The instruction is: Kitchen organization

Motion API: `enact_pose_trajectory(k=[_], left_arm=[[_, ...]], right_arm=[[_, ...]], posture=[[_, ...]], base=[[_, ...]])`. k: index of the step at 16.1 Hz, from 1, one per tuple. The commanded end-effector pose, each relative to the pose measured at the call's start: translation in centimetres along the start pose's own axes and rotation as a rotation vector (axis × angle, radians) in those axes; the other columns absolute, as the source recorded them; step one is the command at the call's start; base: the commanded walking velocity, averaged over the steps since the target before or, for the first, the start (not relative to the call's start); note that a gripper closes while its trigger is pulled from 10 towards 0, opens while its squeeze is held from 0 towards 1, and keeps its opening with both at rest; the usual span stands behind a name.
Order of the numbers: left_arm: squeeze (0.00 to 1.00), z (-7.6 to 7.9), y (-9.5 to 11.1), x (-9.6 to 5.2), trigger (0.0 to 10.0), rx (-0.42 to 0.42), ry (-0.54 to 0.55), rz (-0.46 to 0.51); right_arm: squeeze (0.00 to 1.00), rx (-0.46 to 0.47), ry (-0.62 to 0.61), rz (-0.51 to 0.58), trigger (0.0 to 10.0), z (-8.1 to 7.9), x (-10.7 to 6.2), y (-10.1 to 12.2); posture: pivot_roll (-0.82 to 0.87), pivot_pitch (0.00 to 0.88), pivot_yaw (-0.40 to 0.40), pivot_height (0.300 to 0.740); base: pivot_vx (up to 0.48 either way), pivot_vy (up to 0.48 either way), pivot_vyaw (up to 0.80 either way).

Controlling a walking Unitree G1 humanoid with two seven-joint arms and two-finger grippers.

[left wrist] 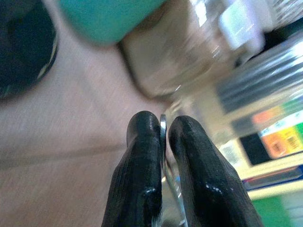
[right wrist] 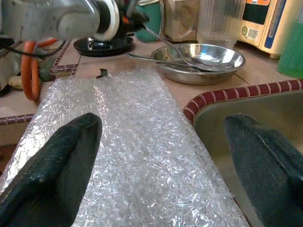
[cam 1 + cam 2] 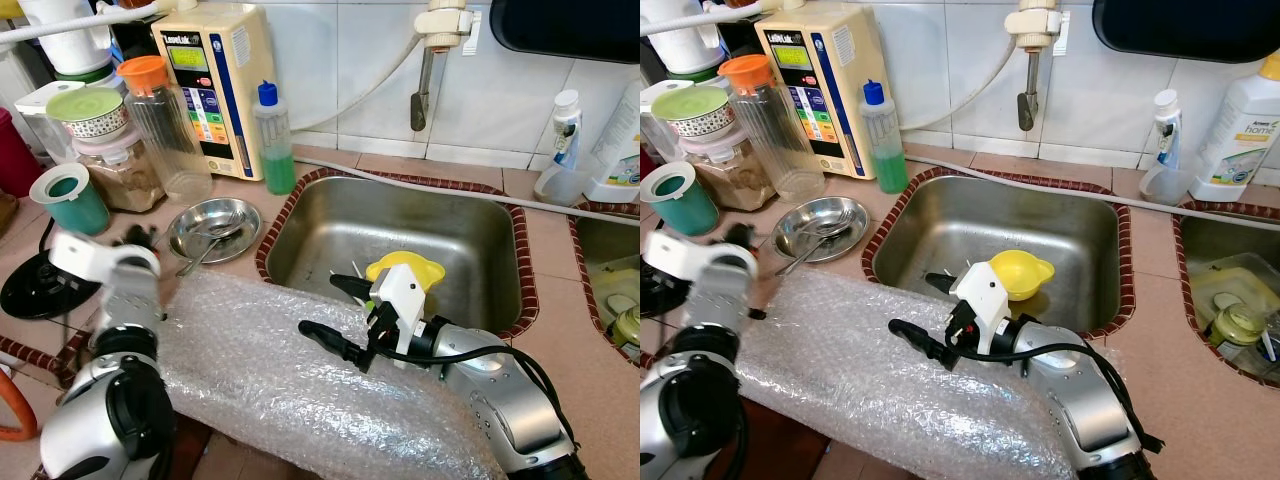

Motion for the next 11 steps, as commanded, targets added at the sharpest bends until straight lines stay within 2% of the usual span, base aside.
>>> enact_pose_trajectory(k=[1, 6, 9, 10, 11], left_arm=[[0.00, 1.3, 1.1, 0.3, 0.0, 0.022, -0.051, 0.034], [0.00, 3.0, 1.1, 0.2, 0.0, 0.092, -0.170, 0.034], [0.00, 5.3, 1.1, 0.1, 0.0, 0.127, -0.291, 0.056], [0.00, 6.3, 1.1, 0.0, 0.0, 0.135, -0.337, 0.067], [0.00, 7.8, 1.2, -0.3, 0.0, 0.182, -0.412, 0.092]], right_arm=[[0.00, -0.021, 0.014, 0.012, 10.0, 0.0, 0.4, 0.4], [0.00, -0.027, 0.010, 0.016, 10.0, 0.1, 0.6, 0.5], [0.00, -0.032, -0.007, 0.015, 10.0, 0.3, 0.6, 0.5], [0.00, -0.034, -0.017, 0.019, 10.0, 0.4, 0.6, 0.5], [0.00, -0.041, -0.039, 0.021, 10.0, 0.6, 0.6, 0.5]], posture=[[0.07, 0.000, 0.115, 0.740], [0.07, 0.000, 0.114, 0.740], [0.06, 0.000, 0.117, 0.740], [0.06, 0.000, 0.117, 0.740], [0.06, 0.000, 0.117, 0.740]], base=[[0.000, 0.000, 0.00], [0.000, 0.000, 0.00], [0.000, 0.000, 0.00], [0.000, 0.000, 0.00], [0.000, 0.000, 0.00]])
Point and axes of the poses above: a point about 5 cm out from each wrist's last joint towards the gripper, its own x axis pointing out of the wrist towards the gripper, its own y axis along the axis of the wrist's last joint, z = x × y, the point moved 1 cm from there along x, pointing out of the wrist towards the gripper, and after that the axes turned 7 degrees about -x, right-handed, at the moved point
